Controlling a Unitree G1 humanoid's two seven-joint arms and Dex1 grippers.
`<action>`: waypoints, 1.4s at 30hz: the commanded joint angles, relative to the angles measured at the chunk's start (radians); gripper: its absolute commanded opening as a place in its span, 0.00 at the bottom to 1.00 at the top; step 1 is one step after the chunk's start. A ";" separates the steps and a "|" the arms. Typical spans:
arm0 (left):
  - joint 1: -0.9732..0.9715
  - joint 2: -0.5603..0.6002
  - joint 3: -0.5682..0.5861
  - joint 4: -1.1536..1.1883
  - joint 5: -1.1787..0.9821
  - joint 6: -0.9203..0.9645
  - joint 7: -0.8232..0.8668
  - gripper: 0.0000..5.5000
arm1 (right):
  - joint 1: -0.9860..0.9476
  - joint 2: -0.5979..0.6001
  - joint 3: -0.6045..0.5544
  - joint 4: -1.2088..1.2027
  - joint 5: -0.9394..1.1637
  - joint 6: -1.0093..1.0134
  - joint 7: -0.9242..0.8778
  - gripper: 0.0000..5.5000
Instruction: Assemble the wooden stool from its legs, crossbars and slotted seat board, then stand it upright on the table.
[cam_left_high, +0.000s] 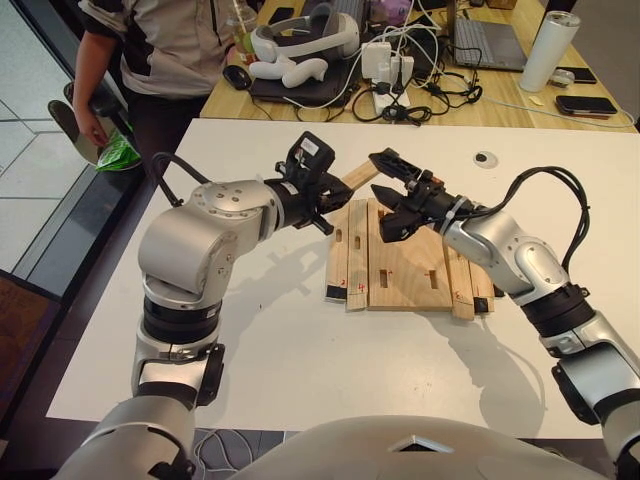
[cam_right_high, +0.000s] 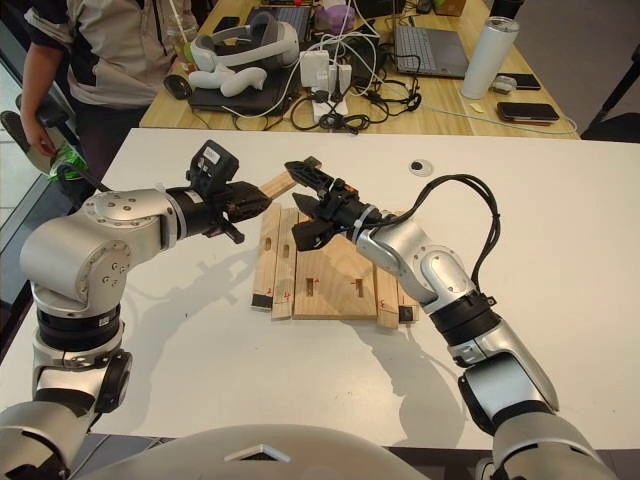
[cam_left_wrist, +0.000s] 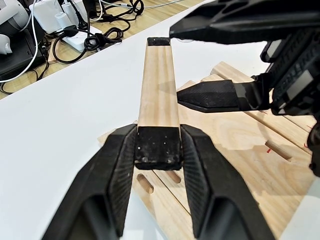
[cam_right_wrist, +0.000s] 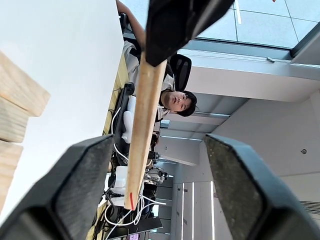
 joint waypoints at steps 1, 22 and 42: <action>-0.013 -0.009 0.002 -0.017 -0.015 0.022 0.016 0.23 | -0.026 0.018 -0.011 0.015 0.014 0.004 -0.012 0.44; -0.035 -0.081 0.050 -0.047 -0.097 0.093 0.042 0.23 | -0.034 0.050 0.007 0.088 0.041 0.005 0.005 0.07; -0.133 -0.178 0.283 0.095 -0.076 0.018 0.166 0.42 | -0.019 0.048 -0.121 0.109 0.208 0.051 -0.005 0.07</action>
